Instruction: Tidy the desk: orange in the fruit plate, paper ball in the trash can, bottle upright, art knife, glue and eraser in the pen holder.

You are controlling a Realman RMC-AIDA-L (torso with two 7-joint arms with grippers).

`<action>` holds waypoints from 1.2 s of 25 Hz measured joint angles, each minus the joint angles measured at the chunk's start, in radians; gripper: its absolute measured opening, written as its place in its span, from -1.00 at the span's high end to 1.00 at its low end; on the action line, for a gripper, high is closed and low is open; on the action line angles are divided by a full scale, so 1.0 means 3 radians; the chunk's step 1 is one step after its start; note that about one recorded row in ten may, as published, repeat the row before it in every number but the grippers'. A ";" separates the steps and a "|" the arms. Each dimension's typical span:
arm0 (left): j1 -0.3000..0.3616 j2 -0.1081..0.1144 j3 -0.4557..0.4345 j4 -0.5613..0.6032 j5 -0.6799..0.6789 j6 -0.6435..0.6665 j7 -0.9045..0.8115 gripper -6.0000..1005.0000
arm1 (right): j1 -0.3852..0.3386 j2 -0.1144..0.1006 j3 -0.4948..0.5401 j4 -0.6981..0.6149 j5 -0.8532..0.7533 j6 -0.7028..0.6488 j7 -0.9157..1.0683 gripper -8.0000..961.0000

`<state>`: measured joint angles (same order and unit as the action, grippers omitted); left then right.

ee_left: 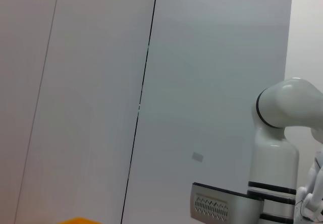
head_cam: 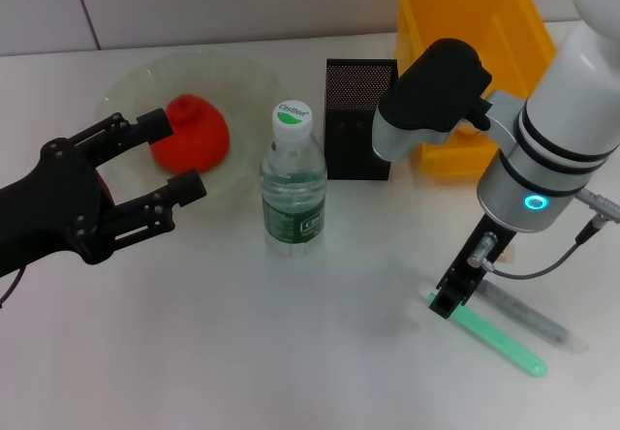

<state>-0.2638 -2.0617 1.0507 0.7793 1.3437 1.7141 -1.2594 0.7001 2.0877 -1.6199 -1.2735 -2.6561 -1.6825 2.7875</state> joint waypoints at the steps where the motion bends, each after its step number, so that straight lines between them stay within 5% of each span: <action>1: 0.0000 0.0000 0.0000 0.0000 0.0000 0.0000 0.0000 -0.56 | 0.0000 0.0000 0.0000 0.0001 0.0000 0.0009 0.0001 0.01; 30: -0.0004 0.0000 -0.0005 0.0000 0.0008 -0.0015 0.0005 -0.56 | 0.0172 0.0004 -0.0005 0.0355 0.0018 0.0153 0.0020 0.02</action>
<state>-0.2651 -2.0616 1.0492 0.7793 1.3462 1.7097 -1.2579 0.7518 2.0891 -1.6215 -1.1671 -2.6508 -1.6366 2.7935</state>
